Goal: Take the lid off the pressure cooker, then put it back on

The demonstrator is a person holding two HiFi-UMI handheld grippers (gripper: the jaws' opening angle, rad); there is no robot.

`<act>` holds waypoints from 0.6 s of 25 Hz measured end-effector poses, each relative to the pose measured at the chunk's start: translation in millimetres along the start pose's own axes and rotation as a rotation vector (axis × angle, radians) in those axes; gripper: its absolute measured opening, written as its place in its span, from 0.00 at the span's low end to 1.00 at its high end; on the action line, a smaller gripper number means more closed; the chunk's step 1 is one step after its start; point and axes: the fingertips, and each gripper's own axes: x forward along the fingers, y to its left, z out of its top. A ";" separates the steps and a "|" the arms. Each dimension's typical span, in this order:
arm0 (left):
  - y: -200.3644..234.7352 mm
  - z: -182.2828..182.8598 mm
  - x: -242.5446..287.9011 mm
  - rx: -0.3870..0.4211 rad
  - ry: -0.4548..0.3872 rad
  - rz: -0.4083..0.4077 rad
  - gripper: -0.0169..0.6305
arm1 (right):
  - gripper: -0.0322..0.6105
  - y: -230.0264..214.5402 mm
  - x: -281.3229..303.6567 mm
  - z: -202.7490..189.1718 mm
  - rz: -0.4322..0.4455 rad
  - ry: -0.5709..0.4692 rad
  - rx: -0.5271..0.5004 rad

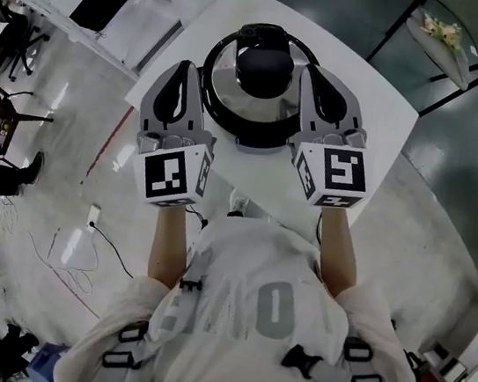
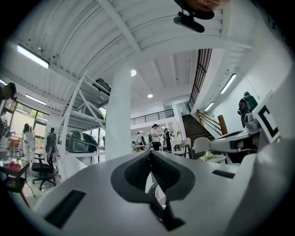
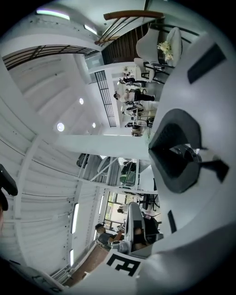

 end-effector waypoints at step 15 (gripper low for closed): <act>-8.6 -1.1 5.6 0.008 0.010 -0.023 0.05 | 0.06 4.2 3.6 -5.4 0.027 0.021 -0.018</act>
